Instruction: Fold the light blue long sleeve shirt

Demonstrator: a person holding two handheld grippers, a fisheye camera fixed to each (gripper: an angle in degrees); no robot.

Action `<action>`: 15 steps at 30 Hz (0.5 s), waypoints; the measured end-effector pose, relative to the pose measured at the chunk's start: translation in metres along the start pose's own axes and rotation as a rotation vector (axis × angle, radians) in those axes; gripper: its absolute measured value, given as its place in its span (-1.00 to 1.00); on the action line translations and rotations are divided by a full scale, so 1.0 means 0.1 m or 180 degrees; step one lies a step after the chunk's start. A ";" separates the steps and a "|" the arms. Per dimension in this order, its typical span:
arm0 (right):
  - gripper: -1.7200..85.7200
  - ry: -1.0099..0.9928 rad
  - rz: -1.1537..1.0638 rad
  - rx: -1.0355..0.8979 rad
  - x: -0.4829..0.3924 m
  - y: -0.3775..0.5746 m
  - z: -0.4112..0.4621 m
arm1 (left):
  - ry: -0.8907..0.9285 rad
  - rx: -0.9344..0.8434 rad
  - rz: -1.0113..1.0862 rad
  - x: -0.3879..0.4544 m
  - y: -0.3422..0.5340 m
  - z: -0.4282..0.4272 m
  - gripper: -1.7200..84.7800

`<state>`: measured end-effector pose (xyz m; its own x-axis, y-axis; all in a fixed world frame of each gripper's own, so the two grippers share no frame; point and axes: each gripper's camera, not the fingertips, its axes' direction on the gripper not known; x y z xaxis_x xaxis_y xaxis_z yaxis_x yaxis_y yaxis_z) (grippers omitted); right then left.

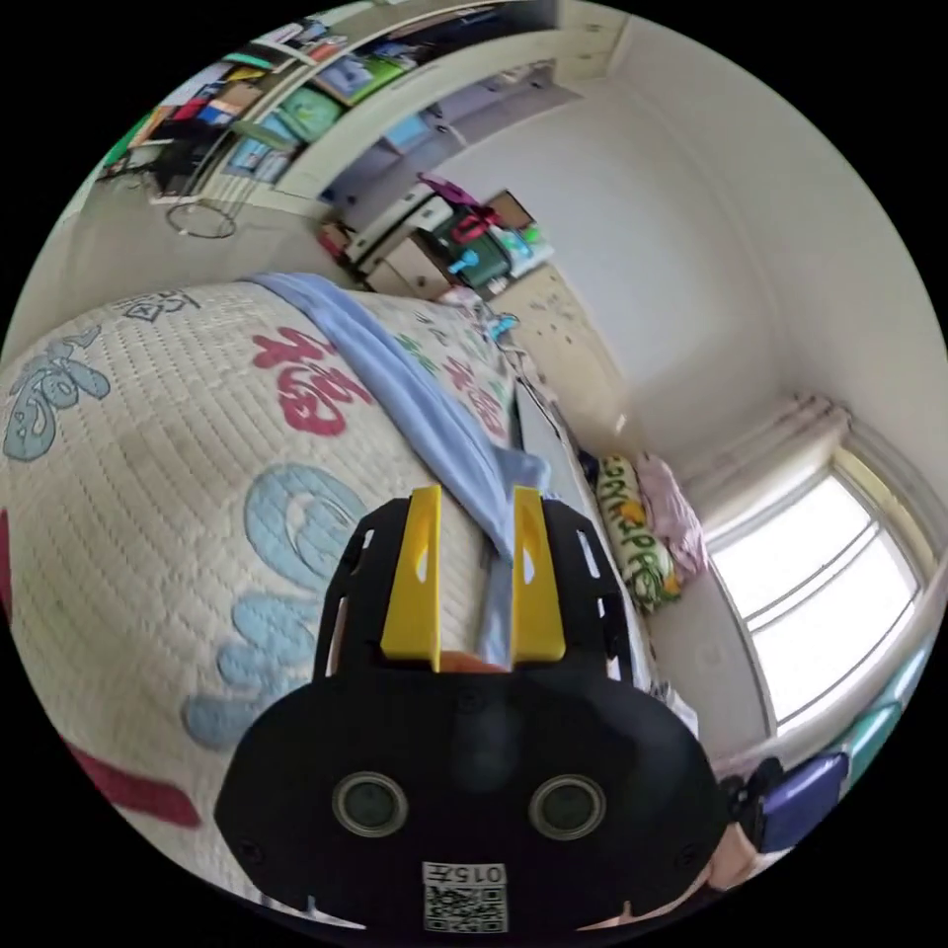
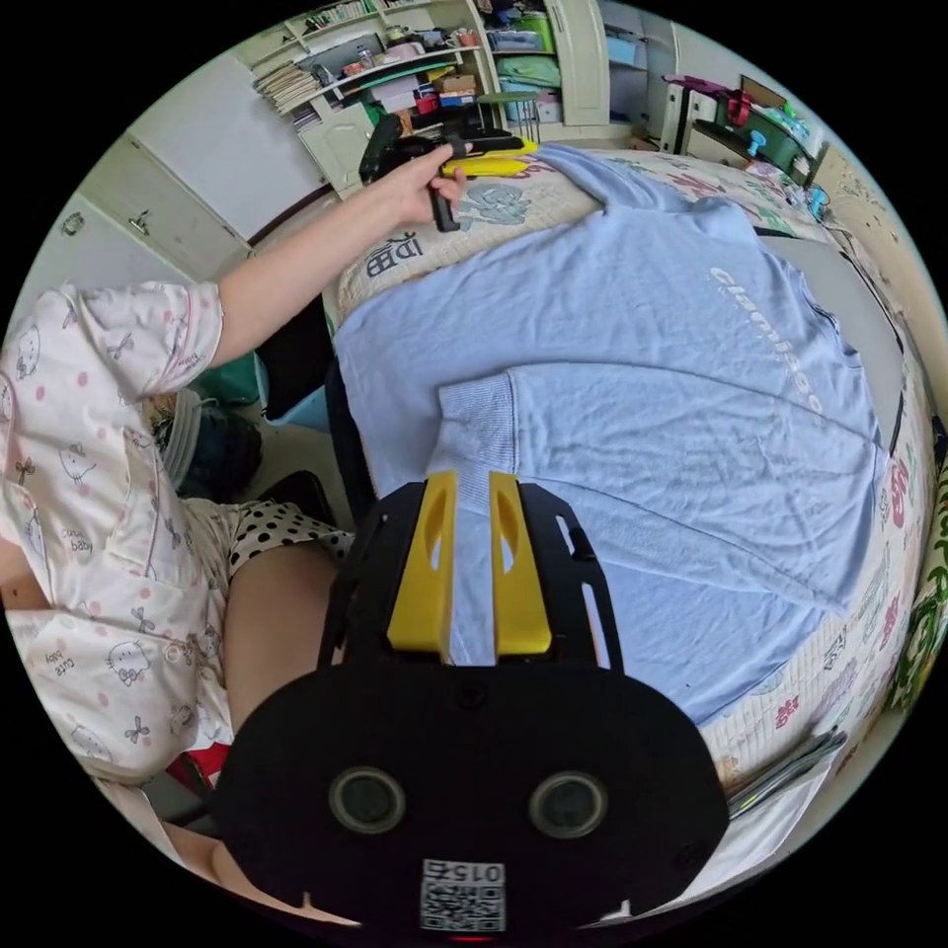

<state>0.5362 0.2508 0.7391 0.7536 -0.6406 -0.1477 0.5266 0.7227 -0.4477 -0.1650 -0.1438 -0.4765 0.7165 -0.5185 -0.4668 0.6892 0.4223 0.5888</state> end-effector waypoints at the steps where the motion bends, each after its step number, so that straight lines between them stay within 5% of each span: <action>1: -0.82 0.0034 -0.0011 -0.0083 0.04 -0.07 0.00 | -0.0104 0.0030 -0.0069 -0.06 -0.15 0.10 -0.68; 12: -0.90 -0.0313 0.0157 -0.0246 0.61 -0.59 -0.71 | -0.0133 0.0562 -0.0606 -0.20 -0.40 0.81 -0.63; 15: -0.92 -0.0312 0.0141 -0.0276 0.67 -0.78 -1.02 | -0.0184 0.0554 -0.0682 -0.18 -0.22 0.90 -0.80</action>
<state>0.5051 0.1249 0.6744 0.8124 -0.5770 -0.0840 0.4591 0.7218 -0.5179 -0.2032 -0.2103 -0.4218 0.5455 -0.6259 -0.5574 0.7918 0.1668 0.5876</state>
